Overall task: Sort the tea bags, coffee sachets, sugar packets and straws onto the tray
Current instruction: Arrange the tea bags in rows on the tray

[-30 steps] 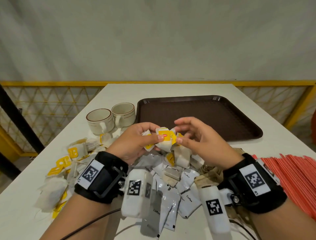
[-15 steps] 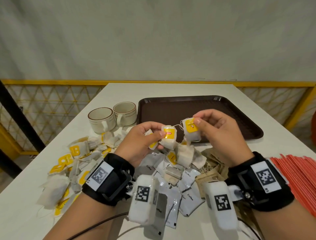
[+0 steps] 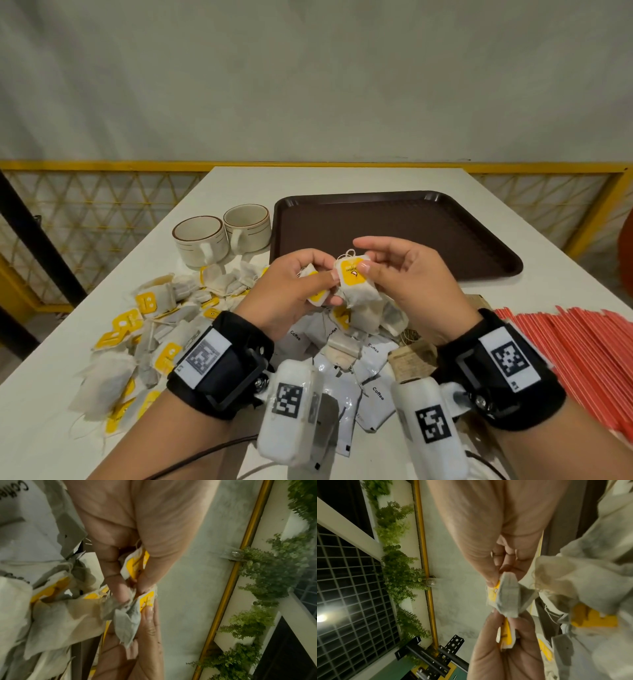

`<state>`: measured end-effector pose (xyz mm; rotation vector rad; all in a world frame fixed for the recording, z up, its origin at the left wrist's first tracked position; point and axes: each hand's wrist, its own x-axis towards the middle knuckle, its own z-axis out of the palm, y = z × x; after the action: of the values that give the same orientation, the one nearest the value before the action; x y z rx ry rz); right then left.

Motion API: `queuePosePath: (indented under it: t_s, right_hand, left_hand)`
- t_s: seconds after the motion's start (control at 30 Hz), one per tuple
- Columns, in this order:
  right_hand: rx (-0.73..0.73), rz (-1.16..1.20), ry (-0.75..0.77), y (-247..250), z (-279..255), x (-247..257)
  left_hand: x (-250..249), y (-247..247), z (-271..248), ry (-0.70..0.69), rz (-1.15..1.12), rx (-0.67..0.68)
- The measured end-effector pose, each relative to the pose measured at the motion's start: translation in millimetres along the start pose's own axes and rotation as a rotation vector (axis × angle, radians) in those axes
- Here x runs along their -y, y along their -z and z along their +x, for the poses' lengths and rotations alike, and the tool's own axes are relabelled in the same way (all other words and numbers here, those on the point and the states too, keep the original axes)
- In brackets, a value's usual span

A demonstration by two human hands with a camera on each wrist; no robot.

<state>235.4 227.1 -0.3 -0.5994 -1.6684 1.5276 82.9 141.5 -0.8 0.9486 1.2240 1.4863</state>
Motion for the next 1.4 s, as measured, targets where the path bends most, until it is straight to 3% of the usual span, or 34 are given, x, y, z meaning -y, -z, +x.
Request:
queuePosePath:
  t_s: [0.17,0.4,0.57,0.63,0.77,0.9,1.2,1.3,1.4]
  right_hand:
    - [-0.030,-0.108,0.036,-1.0,-0.7,-0.3]
    - [0.130,-0.188,0.030,5.3,-3.5,7.9]
    - [-0.069,-0.091,0.063,11.0,3.2,5.7]
    - [-0.088,-0.030,0.053,11.4,4.0,5.8]
    - [-0.030,-0.026,0.049,10.8,2.8,6.1]
    - [0.021,-0.015,0.043,10.5,2.5,5.9]
    - [0.183,-0.092,0.061,14.2,-1.5,9.9]
    - [0.270,-0.131,0.095,11.0,-4.2,10.3]
    - [0.356,-0.167,0.139,5.8,-7.0,8.7]
  left_hand:
    - [-3.1,-1.9,-3.1,0.026,-0.016,0.056]
    - [-4.5,-3.1,-4.1,0.062,-0.114,0.096]
    - [-9.4,1.8,-0.4,0.156,-0.480,0.079]
    - [-11.8,2.1,-1.1,0.124,-0.491,0.067]
    - [-9.0,0.2,-2.0,0.037,-0.355,0.025]
    - [-8.3,0.3,-2.4,0.061,-0.299,0.011]
    - [-9.9,1.8,0.2,0.121,-0.405,-0.058]
    - [-10.9,2.1,-1.0,0.153,-0.483,-0.022]
    - [-10.6,-2.7,-6.8,0.166,-0.364,0.068]
